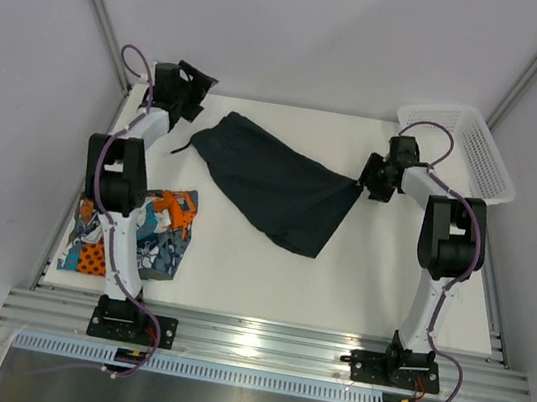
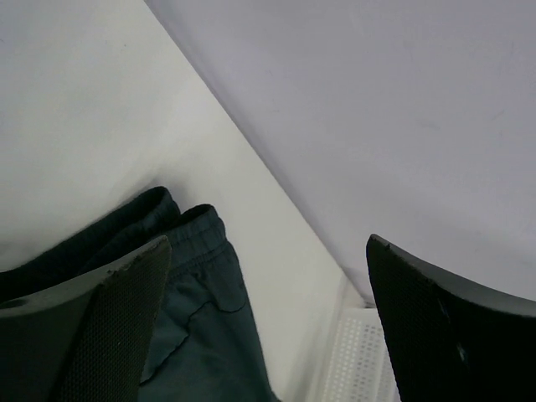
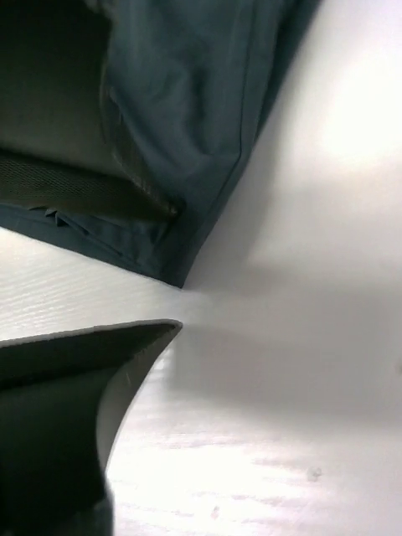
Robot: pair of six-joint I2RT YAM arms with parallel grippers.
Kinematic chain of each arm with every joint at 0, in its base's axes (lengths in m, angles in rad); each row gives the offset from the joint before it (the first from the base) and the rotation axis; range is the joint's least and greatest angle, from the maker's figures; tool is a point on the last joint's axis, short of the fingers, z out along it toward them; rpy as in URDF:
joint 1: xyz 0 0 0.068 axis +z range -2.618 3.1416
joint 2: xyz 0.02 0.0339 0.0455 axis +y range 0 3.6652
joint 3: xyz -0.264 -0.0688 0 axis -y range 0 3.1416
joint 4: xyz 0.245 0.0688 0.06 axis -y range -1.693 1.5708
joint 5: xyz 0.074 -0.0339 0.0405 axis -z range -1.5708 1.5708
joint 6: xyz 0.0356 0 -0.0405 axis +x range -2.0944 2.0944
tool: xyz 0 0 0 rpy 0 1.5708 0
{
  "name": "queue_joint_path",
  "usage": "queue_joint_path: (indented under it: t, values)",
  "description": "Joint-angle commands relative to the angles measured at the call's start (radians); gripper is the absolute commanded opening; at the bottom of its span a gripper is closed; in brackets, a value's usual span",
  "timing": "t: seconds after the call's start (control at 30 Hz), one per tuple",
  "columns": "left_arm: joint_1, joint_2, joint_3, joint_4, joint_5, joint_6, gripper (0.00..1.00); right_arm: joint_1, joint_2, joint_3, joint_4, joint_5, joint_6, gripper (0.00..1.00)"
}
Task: Fold and stack the shorts
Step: Fold the shorts
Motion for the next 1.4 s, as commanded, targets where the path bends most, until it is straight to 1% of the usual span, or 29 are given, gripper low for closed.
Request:
queue_joint_path:
  t: [0.0,0.03,0.07,0.1,0.2,0.23,0.27,0.3,0.33,0.4,0.47,0.63,0.73,0.77,0.8,0.83,0.9,0.93,1.03,1.13,1.23,1.27,1.37]
  values:
    - [0.010,-0.120,0.026,-0.074,-0.039,0.156,0.99,-0.024,-0.013,0.033,-0.003,0.028,0.011,0.62]
    - [0.012,-0.136,0.004,-0.084,-0.041,0.181,0.99,-0.028,-0.029,0.026,-0.003,0.030,0.010,0.64]
    - [0.013,-0.171,-0.007,-0.102,-0.038,0.209,0.99,-0.025,-0.047,0.019,0.002,0.033,0.008,0.69]
    - [0.013,-0.189,-0.014,-0.115,-0.038,0.262,0.99,-0.025,-0.085,0.010,0.004,0.032,0.008,0.71]
    - [0.015,-0.257,-0.088,-0.127,-0.010,0.357,0.99,-0.020,-0.133,-0.014,-0.012,0.007,0.002,0.73]
    - [0.015,-0.271,-0.144,-0.119,0.000,0.376,0.99,-0.015,-0.160,-0.030,-0.012,-0.026,0.007,0.73]
    - [0.016,-0.283,-0.160,-0.119,0.008,0.391,0.99,-0.012,-0.176,-0.046,-0.012,-0.047,0.011,0.73]
    - [0.019,-0.291,-0.177,-0.125,0.016,0.408,0.99,-0.011,-0.188,-0.066,0.000,-0.068,0.017,0.76]
    - [0.021,-0.301,-0.216,-0.127,0.043,0.413,0.99,-0.006,-0.204,-0.085,0.010,-0.100,0.031,0.77]
    - [0.026,-0.306,-0.246,-0.124,0.071,0.416,0.99,-0.002,-0.245,-0.161,0.049,-0.139,0.054,0.78]
    - [0.030,-0.315,-0.316,-0.078,0.108,0.414,0.99,0.009,-0.291,-0.251,0.114,-0.188,0.100,0.79]
    - [0.030,-0.337,-0.434,0.029,0.136,0.407,0.99,0.061,-0.363,-0.386,0.200,-0.196,0.200,0.80]
    - [0.030,-0.344,-0.467,0.040,0.137,0.416,0.99,0.100,-0.414,-0.457,0.214,-0.163,0.240,0.77]
    - [0.030,-0.350,-0.467,0.040,0.139,0.424,0.99,0.109,-0.435,-0.480,0.237,-0.156,0.246,0.71]
    - [0.030,-0.351,-0.478,0.043,0.142,0.428,0.99,0.126,-0.482,-0.528,0.244,-0.160,0.252,0.67]
    - [0.030,-0.354,-0.488,0.048,0.145,0.433,0.99,0.135,-0.506,-0.547,0.243,-0.159,0.255,0.60]
    - [0.030,-0.358,-0.507,0.059,0.145,0.445,0.99,0.161,-0.567,-0.579,0.234,-0.154,0.252,0.57]
    - [0.030,-0.361,-0.516,0.063,0.143,0.448,0.99,0.191,-0.579,-0.590,0.222,-0.150,0.251,0.57]
    - [0.030,-0.366,-0.530,0.063,0.134,0.459,0.99,0.245,-0.599,-0.606,0.200,-0.178,0.270,0.52]
    - [0.030,-0.377,-0.547,0.063,0.123,0.468,0.99,0.296,-0.624,-0.618,0.203,-0.165,0.306,0.52]
    - [0.030,-0.390,-0.564,0.069,0.117,0.476,0.99,0.342,-0.633,-0.636,0.211,-0.142,0.327,0.55]
    - [0.029,-0.390,-0.564,0.068,0.116,0.476,0.99,0.372,-0.624,-0.630,0.194,-0.113,0.333,0.56]
    - [0.029,-0.397,-0.570,0.065,0.122,0.474,0.99,0.405,-0.635,-0.650,0.201,-0.068,0.364,0.57]
